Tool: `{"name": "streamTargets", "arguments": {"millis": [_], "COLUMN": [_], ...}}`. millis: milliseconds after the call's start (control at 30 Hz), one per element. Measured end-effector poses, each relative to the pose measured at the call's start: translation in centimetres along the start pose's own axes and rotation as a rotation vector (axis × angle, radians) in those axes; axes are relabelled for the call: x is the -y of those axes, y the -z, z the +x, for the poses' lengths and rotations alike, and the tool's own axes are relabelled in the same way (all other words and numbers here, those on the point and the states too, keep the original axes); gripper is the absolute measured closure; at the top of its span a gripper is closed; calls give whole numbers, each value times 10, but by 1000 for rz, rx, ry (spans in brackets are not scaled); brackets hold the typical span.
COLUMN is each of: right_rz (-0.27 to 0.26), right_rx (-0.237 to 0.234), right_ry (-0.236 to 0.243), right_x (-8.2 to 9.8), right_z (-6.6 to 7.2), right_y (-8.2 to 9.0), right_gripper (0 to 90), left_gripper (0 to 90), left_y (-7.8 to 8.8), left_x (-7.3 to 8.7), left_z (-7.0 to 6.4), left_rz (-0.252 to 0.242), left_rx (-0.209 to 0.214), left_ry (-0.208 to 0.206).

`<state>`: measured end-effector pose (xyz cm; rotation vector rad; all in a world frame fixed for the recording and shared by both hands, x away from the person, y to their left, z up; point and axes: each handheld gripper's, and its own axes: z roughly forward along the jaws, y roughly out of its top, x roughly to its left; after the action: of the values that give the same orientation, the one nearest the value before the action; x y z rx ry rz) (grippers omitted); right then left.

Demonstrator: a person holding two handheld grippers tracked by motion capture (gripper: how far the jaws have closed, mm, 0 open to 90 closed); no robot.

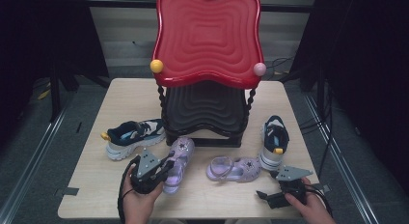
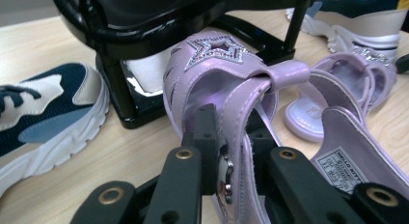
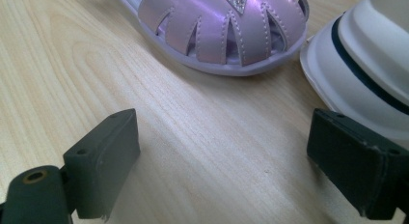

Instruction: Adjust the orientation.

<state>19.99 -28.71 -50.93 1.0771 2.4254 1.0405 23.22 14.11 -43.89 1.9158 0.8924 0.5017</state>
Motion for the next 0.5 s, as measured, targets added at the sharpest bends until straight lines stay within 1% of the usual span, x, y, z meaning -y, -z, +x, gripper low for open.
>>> {"name": "streamTargets", "arguments": {"millis": [67,100,167,233,267,300,367,433,500], "right_rz": [0,0,0,0,0,0,0,0,0], "right_rx": [0,0,0,0,0,0,0,0,0], "right_ry": [0,0,0,0,0,0,0,0,0], "right_x": [0,0,0,0,0,0,0,0,0], "right_z": [0,0,0,0,0,0,0,0,0], "right_y": [0,0,0,0,0,0,0,0,0], "right_gripper": [106,106,106,106,106,106,106,106,106], "left_gripper": [804,804,805,805,805,805,804,805,805], "left_y": [2,3,5,7,7,7,8,8,8], "left_x": [-3,-4,-8,-13,-17,-17,-23,-30,-33], "left_z": [-1,-2,-3,-2,-2,-2,-1,-1,0], "left_rz": [-13,-16,-28,-42,-58,-58,-80,-104,-110], "left_rx": [6,4,3,1,-3,-3,-9,-12,-13], "left_ry": [-11,-5,-9,-5,2,2,2,15,12]}}
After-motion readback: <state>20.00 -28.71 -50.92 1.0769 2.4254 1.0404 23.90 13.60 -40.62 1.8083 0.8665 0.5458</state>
